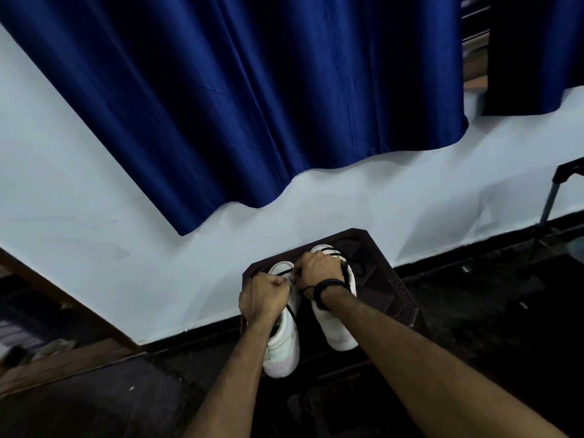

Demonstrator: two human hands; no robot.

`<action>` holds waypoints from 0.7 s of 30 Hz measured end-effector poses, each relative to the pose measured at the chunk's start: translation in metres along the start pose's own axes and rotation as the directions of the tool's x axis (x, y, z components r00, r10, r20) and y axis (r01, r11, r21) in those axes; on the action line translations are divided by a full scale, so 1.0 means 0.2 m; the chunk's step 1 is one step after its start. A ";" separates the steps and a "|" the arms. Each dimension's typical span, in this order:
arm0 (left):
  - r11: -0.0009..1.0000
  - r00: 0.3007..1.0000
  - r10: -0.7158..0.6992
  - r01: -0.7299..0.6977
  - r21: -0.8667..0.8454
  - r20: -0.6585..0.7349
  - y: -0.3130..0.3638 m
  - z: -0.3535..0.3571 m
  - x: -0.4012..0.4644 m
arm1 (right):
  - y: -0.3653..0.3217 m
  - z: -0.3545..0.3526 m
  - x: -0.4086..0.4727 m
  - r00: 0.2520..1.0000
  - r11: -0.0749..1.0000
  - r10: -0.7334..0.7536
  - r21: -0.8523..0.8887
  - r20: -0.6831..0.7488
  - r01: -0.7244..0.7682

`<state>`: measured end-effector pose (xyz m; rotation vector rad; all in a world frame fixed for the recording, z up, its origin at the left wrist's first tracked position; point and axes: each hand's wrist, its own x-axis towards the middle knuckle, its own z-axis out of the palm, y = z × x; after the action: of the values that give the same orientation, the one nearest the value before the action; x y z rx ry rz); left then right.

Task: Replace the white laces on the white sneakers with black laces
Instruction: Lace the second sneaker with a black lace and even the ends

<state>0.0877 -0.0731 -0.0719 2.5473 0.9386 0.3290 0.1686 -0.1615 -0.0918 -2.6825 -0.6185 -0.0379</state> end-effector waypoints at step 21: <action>0.891 0.982 0.126 -0.050 -0.451 0.140 -0.12 0.10 0.17 | 0.00 0.00 0.01 0.998 0.999 0.001 0.053 0.060 -0.005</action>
<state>0.1061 -0.0387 -0.0976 2.1548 0.6008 0.3113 0.1697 -0.1611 -0.0911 -2.6416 -0.6249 0.0585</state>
